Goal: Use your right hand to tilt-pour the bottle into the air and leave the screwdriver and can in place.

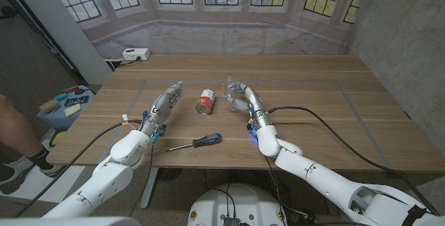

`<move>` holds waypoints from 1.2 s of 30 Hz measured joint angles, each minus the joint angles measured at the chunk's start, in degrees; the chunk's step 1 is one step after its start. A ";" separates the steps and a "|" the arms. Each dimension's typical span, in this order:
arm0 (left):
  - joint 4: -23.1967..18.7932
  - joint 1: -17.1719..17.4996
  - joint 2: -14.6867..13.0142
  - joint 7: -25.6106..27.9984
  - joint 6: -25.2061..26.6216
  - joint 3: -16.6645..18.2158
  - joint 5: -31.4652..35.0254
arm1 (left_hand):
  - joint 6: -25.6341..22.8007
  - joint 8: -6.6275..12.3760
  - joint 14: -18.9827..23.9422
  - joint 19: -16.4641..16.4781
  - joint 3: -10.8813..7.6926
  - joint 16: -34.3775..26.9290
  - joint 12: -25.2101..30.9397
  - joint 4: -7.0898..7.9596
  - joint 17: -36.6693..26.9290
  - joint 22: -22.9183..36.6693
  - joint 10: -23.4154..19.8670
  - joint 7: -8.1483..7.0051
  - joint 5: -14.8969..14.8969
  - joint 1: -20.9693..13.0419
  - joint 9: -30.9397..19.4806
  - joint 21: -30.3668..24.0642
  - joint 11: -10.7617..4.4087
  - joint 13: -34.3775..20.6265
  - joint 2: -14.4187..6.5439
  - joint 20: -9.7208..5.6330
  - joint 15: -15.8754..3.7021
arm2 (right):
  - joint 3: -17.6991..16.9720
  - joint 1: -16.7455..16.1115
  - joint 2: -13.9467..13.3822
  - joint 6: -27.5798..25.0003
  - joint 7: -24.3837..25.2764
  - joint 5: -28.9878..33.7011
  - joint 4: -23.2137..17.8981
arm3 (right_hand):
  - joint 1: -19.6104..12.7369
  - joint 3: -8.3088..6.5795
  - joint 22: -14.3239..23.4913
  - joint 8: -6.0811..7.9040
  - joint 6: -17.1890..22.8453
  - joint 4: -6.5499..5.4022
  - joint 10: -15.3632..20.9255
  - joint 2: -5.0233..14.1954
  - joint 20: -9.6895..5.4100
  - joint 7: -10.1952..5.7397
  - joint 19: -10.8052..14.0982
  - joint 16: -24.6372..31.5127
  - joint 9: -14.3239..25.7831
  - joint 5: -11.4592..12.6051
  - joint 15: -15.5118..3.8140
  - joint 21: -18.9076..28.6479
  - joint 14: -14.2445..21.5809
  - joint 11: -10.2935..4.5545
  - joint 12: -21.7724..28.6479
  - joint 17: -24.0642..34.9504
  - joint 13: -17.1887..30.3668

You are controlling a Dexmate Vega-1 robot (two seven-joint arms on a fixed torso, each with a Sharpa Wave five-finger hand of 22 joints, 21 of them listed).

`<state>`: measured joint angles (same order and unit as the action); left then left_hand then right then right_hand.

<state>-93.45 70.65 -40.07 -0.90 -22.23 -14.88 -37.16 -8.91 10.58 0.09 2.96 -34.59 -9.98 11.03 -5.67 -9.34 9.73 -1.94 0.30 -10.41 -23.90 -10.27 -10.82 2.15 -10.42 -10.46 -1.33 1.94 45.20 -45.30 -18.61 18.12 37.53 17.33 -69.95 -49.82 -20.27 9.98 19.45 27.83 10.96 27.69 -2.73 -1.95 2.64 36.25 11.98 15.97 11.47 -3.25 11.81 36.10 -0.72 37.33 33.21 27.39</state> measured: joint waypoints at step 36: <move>0.73 0.04 0.01 -1.37 -0.49 -0.10 -0.76 | -1.84 0.28 0.00 0.00 0.23 0.00 0.22 0.23 -0.01 0.00 0.00 -0.20 0.00 -0.22 0.01 0.00 0.00 0.00 0.22 0.00 0.00 | 0.37 -0.75 -1.68 -1.90 -2.99 -0.32 -2.29 | 2.28 -2.03 0.00 -2.75 -5.07 -2.54 -7.21 -1.25 2.17 -0.89 -5.43 -1.82 0.01 -0.01 0.50 -1.00 -8.88 3.35 -5.78 -2.62 -2.76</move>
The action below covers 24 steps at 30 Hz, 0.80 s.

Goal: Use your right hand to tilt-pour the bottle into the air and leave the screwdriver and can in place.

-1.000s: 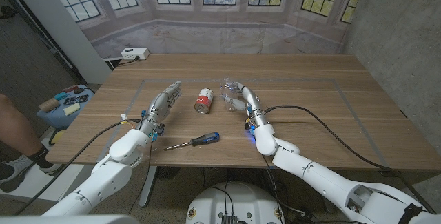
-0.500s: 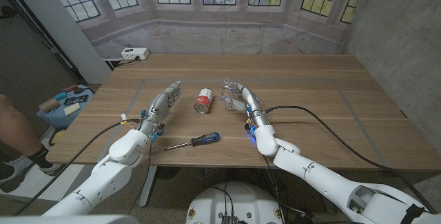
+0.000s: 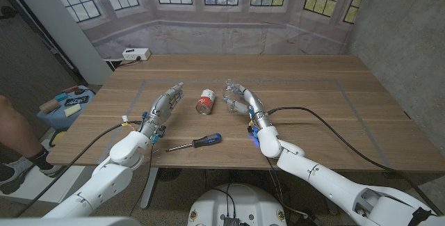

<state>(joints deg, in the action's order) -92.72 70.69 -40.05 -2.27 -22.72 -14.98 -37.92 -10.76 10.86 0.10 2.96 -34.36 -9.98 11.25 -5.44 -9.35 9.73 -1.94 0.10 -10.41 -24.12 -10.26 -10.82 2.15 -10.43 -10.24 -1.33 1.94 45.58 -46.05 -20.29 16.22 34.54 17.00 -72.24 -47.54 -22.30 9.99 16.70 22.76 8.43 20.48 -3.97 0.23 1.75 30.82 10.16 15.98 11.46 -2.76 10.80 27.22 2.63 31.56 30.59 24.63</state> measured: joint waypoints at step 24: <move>0.94 0.05 0.13 -1.36 -0.89 -0.03 -0.74 | -2.56 0.66 0.00 0.22 -0.01 0.00 0.00 -0.01 0.00 0.00 -0.21 1.33 0.00 -0.25 -0.28 0.00 0.21 0.00 -0.25 0.21 0.00 | 0.35 0.17 -1.07 -0.92 -3.63 -0.37 -1.71 | 3.16 0.32 0.00 -1.45 -3.78 -0.79 -3.68 -1.03 0.81 1.13 -2.87 0.00 0.13 0.01 0.96 0.01 -3.80 1.00 -2.12 -1.46 0.23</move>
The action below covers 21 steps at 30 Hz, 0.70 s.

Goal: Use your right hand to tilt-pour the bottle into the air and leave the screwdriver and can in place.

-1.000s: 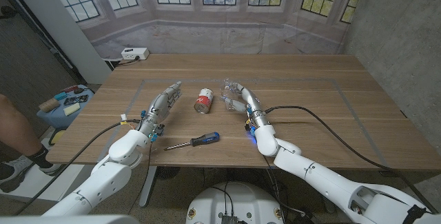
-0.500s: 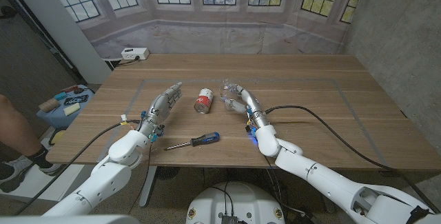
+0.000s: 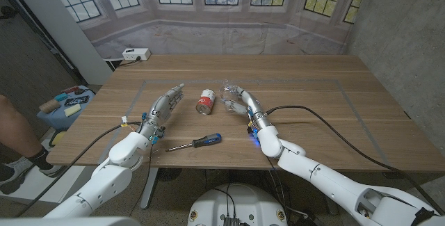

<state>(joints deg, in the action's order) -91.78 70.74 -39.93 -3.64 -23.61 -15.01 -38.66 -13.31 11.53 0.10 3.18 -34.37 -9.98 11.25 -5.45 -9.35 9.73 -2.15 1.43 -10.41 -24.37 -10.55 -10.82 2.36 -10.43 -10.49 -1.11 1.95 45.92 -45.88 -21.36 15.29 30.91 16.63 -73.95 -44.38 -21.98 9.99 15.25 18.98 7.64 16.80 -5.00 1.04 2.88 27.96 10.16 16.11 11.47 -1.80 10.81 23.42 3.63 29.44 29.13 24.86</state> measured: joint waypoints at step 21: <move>0.92 -1.31 0.56 -0.73 0.74 -0.78 -0.44 | -1.02 0.00 0.52 0.00 0.48 0.00 0.00 0.00 0.00 0.00 0.00 -0.41 -0.40 0.00 -0.27 -0.23 0.00 0.00 0.00 0.00 0.10 | -0.20 0.93 -0.77 -0.66 -4.35 -1.93 -0.47 | 2.09 0.00 0.00 -1.10 -3.65 0.01 -3.47 -0.16 0.95 1.14 -2.98 0.00 0.11 0.00 1.65 0.00 -4.29 1.49 -1.76 -1.00 0.29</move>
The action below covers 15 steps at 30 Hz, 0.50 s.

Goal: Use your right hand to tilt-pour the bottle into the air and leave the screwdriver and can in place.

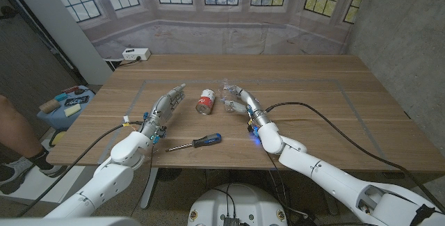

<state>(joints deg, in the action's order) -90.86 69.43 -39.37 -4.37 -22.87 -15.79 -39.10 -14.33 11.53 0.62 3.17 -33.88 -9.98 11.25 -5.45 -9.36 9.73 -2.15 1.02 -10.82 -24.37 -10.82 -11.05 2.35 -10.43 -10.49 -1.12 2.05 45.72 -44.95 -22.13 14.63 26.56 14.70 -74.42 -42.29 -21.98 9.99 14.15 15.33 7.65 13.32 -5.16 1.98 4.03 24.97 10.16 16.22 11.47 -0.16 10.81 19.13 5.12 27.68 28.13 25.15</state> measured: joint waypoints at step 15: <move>0.65 -1.40 0.37 -0.58 0.90 -0.92 -0.14 | 0.00 0.00 0.00 0.00 0.00 0.00 0.00 0.00 0.00 0.00 0.00 0.00 0.00 -0.18 0.00 0.00 0.00 0.00 0.19 0.00 0.00 | -0.64 0.15 -1.66 -0.37 -2.92 -1.13 -1.68 | 1.27 0.24 0.30 -0.84 -2.58 -0.24 -2.53 -0.09 0.68 0.59 -1.91 0.00 0.16 0.00 1.30 0.00 -2.53 0.49 -0.99 -0.53 0.27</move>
<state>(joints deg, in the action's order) -90.21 68.02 -39.00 -4.95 -21.97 -16.71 -39.24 -14.33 11.53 0.62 3.17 -33.89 -9.98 11.25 -5.45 -9.36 9.73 -2.14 1.02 -10.81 -24.55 -10.81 -11.05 2.35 -10.43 -10.30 -1.12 2.05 45.08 -44.80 -23.79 14.26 23.63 13.57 -76.11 -41.02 -21.73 10.29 13.31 12.75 7.41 10.79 -5.26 2.66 4.61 23.07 10.17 16.38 11.47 1.14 10.81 16.61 5.61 26.69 27.60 25.42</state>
